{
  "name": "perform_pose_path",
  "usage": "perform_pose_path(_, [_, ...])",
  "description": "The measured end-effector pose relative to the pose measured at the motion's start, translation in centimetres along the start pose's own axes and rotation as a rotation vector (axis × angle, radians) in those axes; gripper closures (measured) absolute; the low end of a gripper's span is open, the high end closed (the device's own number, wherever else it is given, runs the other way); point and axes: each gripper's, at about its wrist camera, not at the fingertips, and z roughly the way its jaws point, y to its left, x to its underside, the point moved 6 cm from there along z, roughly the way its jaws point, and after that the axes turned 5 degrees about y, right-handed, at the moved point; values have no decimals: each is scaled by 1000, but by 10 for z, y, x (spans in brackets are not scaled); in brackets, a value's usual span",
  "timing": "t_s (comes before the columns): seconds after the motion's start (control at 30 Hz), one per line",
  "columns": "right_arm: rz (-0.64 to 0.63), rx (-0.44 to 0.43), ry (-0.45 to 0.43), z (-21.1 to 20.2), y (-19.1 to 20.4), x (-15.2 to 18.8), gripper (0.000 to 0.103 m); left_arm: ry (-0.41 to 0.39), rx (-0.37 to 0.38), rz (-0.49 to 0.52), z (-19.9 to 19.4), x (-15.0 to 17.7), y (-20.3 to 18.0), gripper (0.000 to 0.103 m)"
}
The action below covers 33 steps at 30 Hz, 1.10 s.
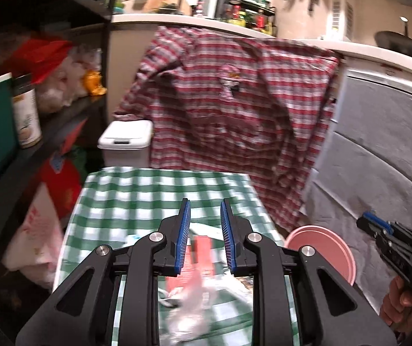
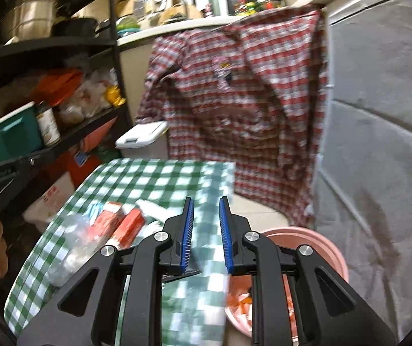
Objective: Collect trash
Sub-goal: 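Grasp the blue face mask with the left tool while the right tool grasps a clear plastic bag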
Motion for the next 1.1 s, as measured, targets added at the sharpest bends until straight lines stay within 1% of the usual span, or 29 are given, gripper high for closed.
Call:
perform_pose_path(0.17, [-72,-76,55,19,40,18,84,20,-41,-9,3,7,36,82])
perform_pose_path(0.37, [-153,-112,109,41,76,38,84,56,-70,-10,18,20,70,82])
perform_pose_path(0.5, [-227,-122,133,52,96,51,83,108,-68,-53,38,33,90,82])
perform_pose_path(0.6, [-270,-135,161,60,108,61,80,166,-57,-85,59,46,102,81])
perform_pose_path(0.73, [-319,-151,198,69,118,71,78,227,-36,-116,82,60,108,81])
perform_pose_path(0.8, [-338,-156,227,75,121,77,77,258,-14,-144,92,66,110,81])
perform_pose_path(0.83, [-346,-160,245,78,122,80,74,270,-5,-156,95,68,111,79])
perform_pose_path(0.87, [-359,-160,265,83,124,84,74,282,3,-169,100,71,112,75])
perform_pose_path(0.9, [-370,-156,275,85,125,88,74,292,10,-177,103,74,112,72])
perform_pose_path(0.93, [-378,-155,283,88,125,89,74,301,13,-178,106,76,112,70])
perform_pose_path(1.1, [-415,-133,309,97,129,98,74,335,15,-158,119,84,106,70])
